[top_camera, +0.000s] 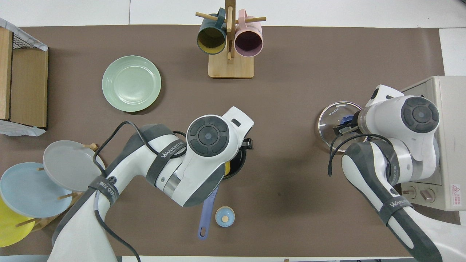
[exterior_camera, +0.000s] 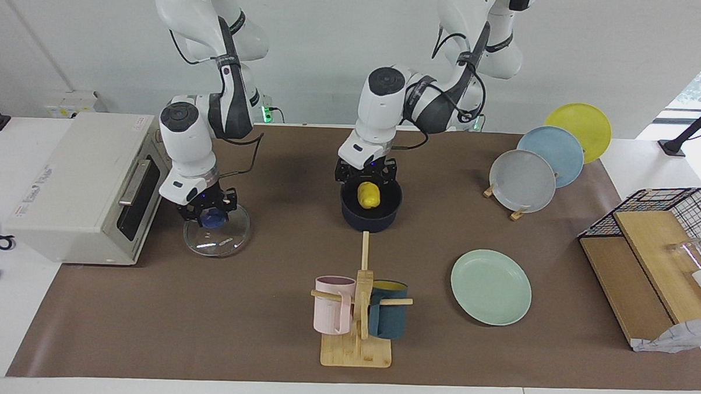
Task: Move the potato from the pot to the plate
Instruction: 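Set the lid down with the right gripper while the left gripper reaches the potato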
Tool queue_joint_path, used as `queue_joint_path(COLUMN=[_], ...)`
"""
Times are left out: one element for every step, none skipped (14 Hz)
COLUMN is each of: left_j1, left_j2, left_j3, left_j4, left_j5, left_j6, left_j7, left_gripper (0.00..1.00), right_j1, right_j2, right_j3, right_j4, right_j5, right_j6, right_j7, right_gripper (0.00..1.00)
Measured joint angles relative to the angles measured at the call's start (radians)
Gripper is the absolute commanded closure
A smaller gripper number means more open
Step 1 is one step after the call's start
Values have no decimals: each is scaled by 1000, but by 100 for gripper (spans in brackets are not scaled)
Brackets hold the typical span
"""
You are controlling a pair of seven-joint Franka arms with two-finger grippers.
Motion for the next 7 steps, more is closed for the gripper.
queue_joint_path(left_j1=[0, 0, 0, 0, 0, 0, -1], left_j2=[9, 11, 9, 7, 6, 6, 6], left_j3=[1, 2, 3, 4, 4, 4, 3], left_j4=[-6, -7, -7, -7, -8, -14, -27], left_j5=[0, 0, 0, 0, 0, 0, 0], left_j6=[5, 4, 4, 4, 4, 3, 3], left_j7=[1, 1, 1, 1, 2, 2, 3], left_gripper=[0, 0, 0, 0, 0, 0, 0], right_j1=[-1, -5, -13, -18, -19, -20, -20], right_j2=[-1, -1, -1, -1, -1, -1, -1], right_j3=[0, 0, 0, 0, 0, 0, 1], right_j4=[-16, -29, -36, -39, -42, -44, -44], right_j5=[0, 0, 0, 0, 0, 0, 1], right_j6=[17, 25, 28, 28, 28, 28, 29], right_j7=[0, 0, 0, 0, 0, 0, 0], right_gripper=[70, 64, 58, 56, 45, 14, 0])
